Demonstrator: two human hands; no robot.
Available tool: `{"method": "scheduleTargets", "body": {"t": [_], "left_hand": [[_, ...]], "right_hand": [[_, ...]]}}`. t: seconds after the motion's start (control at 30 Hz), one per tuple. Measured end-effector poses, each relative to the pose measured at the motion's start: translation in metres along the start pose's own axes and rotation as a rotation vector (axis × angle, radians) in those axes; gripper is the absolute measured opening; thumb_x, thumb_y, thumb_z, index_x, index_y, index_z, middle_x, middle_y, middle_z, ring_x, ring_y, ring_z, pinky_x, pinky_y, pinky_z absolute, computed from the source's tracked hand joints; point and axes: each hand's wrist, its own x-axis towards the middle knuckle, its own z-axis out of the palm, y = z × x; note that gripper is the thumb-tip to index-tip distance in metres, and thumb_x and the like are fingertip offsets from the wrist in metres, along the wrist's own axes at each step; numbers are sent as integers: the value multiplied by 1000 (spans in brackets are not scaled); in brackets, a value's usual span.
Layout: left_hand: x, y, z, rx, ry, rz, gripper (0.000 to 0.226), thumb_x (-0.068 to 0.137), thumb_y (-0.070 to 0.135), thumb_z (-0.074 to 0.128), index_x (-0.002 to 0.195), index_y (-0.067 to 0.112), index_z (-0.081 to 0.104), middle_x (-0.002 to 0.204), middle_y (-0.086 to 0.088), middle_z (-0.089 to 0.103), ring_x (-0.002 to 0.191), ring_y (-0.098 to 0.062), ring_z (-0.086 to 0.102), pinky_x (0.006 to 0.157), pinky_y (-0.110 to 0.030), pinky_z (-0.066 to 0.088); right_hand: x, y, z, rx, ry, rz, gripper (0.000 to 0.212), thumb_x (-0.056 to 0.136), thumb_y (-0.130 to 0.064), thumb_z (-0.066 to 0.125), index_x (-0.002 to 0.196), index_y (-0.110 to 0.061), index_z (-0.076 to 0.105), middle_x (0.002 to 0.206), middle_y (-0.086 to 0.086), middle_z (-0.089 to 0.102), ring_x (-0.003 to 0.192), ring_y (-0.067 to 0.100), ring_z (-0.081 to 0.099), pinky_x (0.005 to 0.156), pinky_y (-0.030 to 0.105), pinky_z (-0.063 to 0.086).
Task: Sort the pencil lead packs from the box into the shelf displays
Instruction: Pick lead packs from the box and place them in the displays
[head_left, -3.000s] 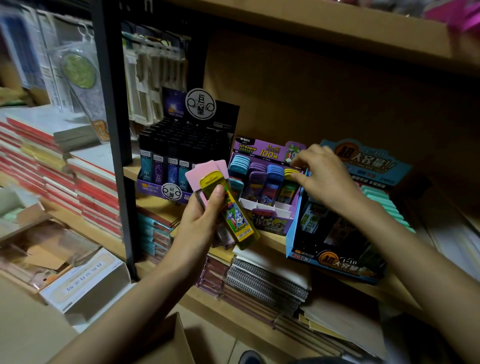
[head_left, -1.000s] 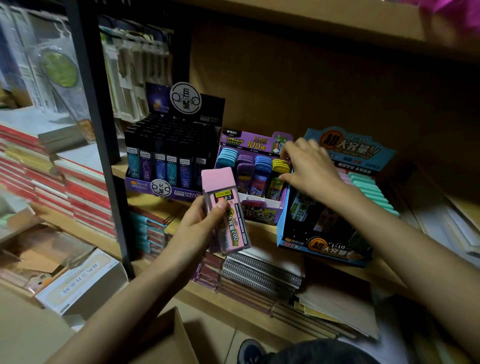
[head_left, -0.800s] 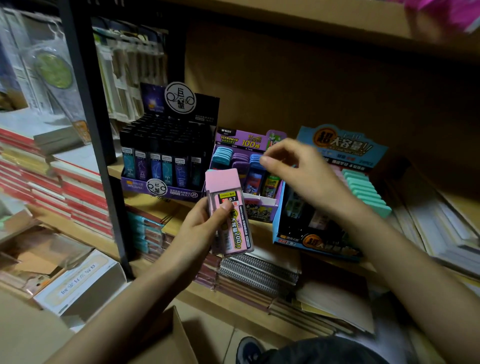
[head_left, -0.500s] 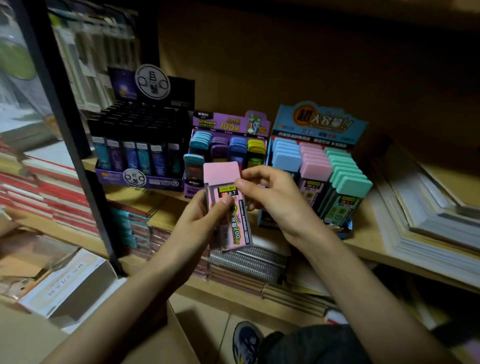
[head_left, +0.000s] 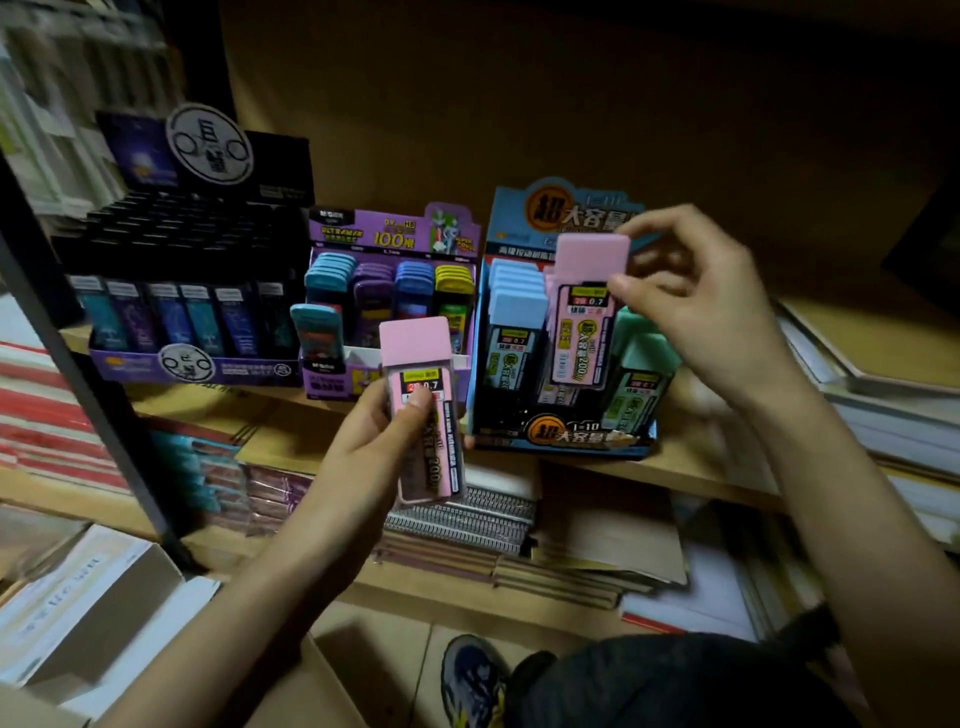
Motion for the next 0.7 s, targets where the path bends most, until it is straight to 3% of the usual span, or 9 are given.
{"method": "scheduleTargets", "body": {"t": [0.13, 0.2, 0.3, 0.43, 0.7], "left_hand": [[3, -3, -2, 11, 4, 20, 28, 85, 31, 53, 108, 17, 60, 81, -4, 71, 73, -17, 70, 53, -26, 54], [3, -4, -3, 9, 7, 21, 27, 85, 31, 52, 107, 16, 60, 81, -4, 71, 73, -17, 70, 53, -26, 54], [4, -4, -3, 15, 3, 15, 28, 85, 31, 52, 108, 16, 60, 82, -4, 71, 75, -18, 70, 54, -26, 54], [3, -3, -3, 18, 10, 16, 28, 84, 32, 53, 107, 16, 60, 82, -4, 71, 75, -18, 70, 54, -26, 54], [1, 1, -4, 5, 18, 12, 26, 86, 32, 52, 107, 18, 60, 83, -4, 72, 74, -16, 71, 51, -25, 53]], "right_hand": [[1, 13, 5, -223, -100, -40, 27, 82, -8, 68, 101, -22, 55, 90, -13, 62, 85, 2, 61, 76, 21, 48], [0, 19, 8, -282, -136, -50, 27, 81, -11, 69, 99, -25, 55, 88, -15, 62, 82, -1, 59, 73, 15, 44], [0, 23, 8, -272, -144, -32, 30, 79, -12, 71, 96, -29, 54, 85, -16, 62, 80, -8, 58, 68, 6, 41], [-2, 26, 9, -212, -131, -3, 30, 77, -11, 73, 94, -27, 55, 88, -10, 64, 80, 0, 61, 73, 21, 46], [-6, 29, 1, -258, -134, 11, 28, 80, -13, 71, 101, -23, 56, 88, -12, 63, 84, -2, 61, 76, 19, 46]]}}
